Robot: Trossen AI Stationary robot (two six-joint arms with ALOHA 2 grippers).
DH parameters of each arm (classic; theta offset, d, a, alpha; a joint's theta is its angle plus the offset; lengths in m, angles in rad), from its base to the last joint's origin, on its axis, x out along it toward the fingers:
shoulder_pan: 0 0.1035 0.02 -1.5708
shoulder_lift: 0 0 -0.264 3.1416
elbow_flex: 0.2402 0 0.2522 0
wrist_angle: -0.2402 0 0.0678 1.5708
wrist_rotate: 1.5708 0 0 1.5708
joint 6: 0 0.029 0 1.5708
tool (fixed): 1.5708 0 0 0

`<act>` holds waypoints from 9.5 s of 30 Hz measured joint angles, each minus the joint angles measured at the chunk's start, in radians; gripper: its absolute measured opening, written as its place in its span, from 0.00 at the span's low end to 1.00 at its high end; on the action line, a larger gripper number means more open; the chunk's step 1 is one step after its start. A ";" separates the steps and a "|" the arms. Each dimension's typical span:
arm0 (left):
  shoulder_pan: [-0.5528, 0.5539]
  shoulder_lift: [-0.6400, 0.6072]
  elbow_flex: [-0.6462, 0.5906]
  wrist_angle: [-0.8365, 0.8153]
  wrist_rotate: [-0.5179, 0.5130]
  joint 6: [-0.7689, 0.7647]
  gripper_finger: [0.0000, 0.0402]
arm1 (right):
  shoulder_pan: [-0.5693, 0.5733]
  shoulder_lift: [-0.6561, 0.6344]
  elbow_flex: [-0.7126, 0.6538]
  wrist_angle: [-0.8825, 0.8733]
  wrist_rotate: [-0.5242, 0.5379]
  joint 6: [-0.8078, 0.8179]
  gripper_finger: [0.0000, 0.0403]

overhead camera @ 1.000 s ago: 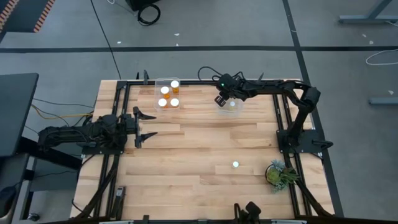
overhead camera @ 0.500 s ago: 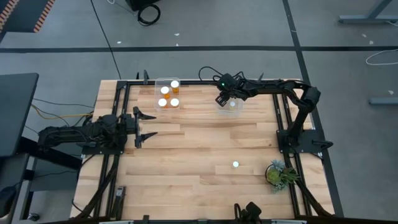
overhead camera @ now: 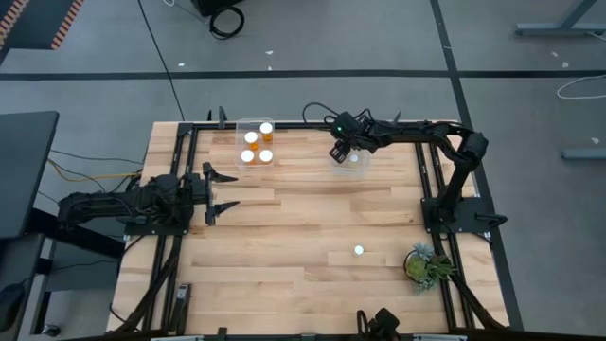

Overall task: Pick and place medicine bottles into bin by pill shape (circle, oval)
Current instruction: Put the small yellow pill bottle into the right transparent bin

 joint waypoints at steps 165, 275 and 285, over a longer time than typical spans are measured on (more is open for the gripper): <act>0.000 0.000 0.000 0.000 0.000 0.000 0.85 | 1.120 -0.146 -0.145 -0.298 -0.133 0.782 0.66; 0.000 0.000 0.000 0.000 0.000 0.000 0.85 | 0.452 -0.148 0.233 -0.378 -0.146 -0.246 0.34; 0.000 0.000 0.000 0.000 0.000 0.000 0.85 | 0.321 -0.148 0.244 -0.382 -0.146 -0.264 0.34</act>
